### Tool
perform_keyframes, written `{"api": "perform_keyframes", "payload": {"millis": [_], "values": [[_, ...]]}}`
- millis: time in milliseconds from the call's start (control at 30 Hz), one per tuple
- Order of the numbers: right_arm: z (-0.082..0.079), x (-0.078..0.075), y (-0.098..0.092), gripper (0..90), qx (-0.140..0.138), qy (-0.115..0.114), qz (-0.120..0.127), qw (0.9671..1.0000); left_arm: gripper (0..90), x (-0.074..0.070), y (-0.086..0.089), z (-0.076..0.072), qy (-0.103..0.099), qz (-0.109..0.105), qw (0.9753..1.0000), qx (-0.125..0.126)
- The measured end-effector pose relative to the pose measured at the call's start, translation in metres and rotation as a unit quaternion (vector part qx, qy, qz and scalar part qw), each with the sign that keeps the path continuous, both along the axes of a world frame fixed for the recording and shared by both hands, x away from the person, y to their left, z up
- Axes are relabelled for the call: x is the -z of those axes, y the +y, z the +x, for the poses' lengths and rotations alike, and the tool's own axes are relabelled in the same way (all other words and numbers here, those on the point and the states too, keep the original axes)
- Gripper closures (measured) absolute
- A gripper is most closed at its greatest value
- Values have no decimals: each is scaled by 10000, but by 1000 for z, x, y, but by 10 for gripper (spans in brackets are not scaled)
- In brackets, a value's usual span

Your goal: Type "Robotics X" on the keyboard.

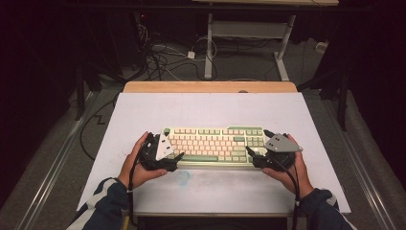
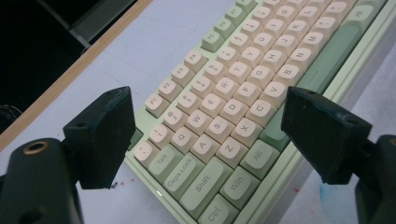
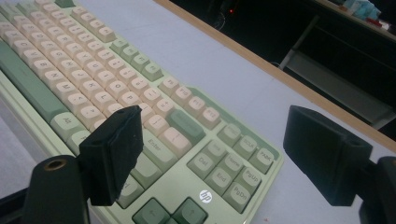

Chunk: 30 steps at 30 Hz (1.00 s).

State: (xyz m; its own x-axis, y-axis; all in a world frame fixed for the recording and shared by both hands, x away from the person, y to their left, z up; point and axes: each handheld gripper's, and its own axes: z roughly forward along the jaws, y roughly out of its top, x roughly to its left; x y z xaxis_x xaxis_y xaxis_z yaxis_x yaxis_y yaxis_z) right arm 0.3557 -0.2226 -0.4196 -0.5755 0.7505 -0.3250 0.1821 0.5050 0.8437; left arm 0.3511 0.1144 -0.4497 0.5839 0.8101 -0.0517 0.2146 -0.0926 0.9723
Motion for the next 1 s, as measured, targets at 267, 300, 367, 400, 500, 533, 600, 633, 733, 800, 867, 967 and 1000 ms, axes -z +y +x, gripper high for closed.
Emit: {"api": "perform_keyframes", "payload": {"millis": [267, 300, 367, 400, 500, 533, 600, 633, 733, 800, 867, 967, 1000], "values": [[-3, 0, -5, 207, 50, -17, -55, 10000, 166, -1, 5, -1, -10, -14, 10000, -57], [-3, 0, -5, 207, 48, -17, -52, 10000, 166, -1, 5, -1, -15, -4, 10000, -60], [-4, -1, -6, 207, 33, -22, -91, 10000, 166, 0, 7, -2, -2, -6, 10000, -69], [-4, -1, -7, 208, 31, -15, -103, 9999, 166, 0, 8, -2, -8, 6, 10000, -80], [-6, -1, -9, 209, 57, -4, -63, 10000, 166, 0, 10, -3, -14, 4, 9999, -111], [-6, -1, -10, 209, 59, -3, -80, 10000, 166, 0, 11, -4, -23, 11, 9999, -127], [-8, -1, -11, 209, 73, -6, -115, 9999, 166, 0, 13, -5, -11, 11, 9999, -127], [-9, -1, -12, 209, 76, -6, -129, 9999, 166, 1, 13, -5, -26, 7, 9999, -137], [-11, -1, -15, 209, 90, -18, -125, 9999, 166, 1, 16, -7, -4, 13, 9999, -144], [-13, -1, -16, 209, 115, -34, -131, 9998, 166, 2, 17, -8, -3, 8, 9999, -159], [-14, -1, -17, 209, 120, -32, -134, 9998, 166, 2, 19, -10, -7, 5, 9999, -165], [-16, 0, -19, 209, 141, -33, -154, 9998, 166, 2, 22, -11, -4, -14, 9998, -190], [-17, 0, -20, 209, 153, -39, -143, 9998, 166, 2, 23, -12, -6, -3, 9998, -201]]}}
